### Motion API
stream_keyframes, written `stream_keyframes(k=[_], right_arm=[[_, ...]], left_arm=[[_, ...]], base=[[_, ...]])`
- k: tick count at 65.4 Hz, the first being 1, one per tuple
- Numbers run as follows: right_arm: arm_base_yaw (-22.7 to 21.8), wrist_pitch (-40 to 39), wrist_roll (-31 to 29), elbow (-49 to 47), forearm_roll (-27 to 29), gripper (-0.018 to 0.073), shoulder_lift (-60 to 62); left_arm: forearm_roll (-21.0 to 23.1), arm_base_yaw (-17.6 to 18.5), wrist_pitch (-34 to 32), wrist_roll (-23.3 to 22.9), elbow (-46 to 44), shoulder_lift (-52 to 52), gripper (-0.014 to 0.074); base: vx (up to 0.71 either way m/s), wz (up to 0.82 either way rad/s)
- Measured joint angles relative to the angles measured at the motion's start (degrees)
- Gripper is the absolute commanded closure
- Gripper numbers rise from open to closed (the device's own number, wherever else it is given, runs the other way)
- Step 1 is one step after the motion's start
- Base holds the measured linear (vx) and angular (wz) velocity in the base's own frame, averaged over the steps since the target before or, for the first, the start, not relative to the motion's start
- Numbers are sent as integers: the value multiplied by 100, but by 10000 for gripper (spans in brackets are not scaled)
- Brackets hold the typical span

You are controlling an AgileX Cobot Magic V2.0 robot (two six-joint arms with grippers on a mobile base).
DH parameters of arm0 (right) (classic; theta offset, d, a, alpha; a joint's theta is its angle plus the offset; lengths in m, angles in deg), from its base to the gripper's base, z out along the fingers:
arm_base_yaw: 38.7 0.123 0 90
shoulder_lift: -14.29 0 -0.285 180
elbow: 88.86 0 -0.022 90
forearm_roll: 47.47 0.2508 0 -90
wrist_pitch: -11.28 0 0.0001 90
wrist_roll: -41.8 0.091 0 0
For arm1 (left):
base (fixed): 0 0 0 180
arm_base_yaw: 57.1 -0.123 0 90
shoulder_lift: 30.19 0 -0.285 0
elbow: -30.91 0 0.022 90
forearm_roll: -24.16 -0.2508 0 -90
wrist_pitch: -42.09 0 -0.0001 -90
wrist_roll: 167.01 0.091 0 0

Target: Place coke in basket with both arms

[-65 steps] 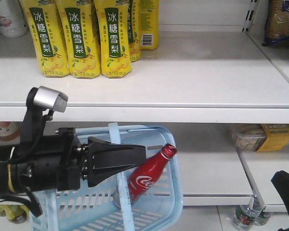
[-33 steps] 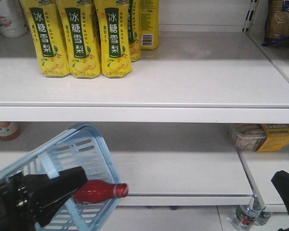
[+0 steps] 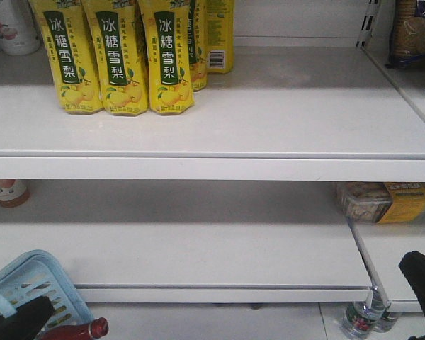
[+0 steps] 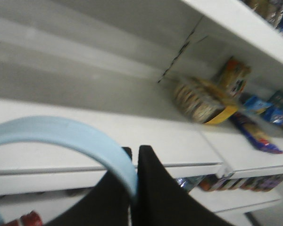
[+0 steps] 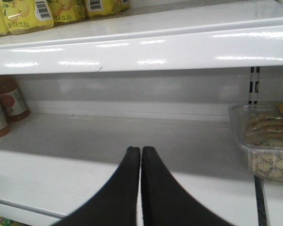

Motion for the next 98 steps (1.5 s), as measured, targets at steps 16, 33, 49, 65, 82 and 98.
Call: stream_keyframes(k=[16,33,49,65,82,98], right_arm=[[0,0,0,0,0,565,0],[0,0,0,0,0,565,0],[0,0,0,0,0,565,0],[0,0,0,0,0,565,0],[0,0,0,0,0,565,0],[0,0,0,0,0,565,0]], left_arm=[[118,0,1674,246,0,-682,603],[1588,-121,2228,2477,4,-2226,603],[2255,-1174,2293,3968,4,-2892,603],[2316,-1948,1963,4042,4,-3014,603],[2544,-2343,1445,4042,4,-3191,603],[2158,-2513,1522,4043,4,-3191,603]], base=[[0,0],[0,0],[0,0],[0,0],[0,0],[0,0]])
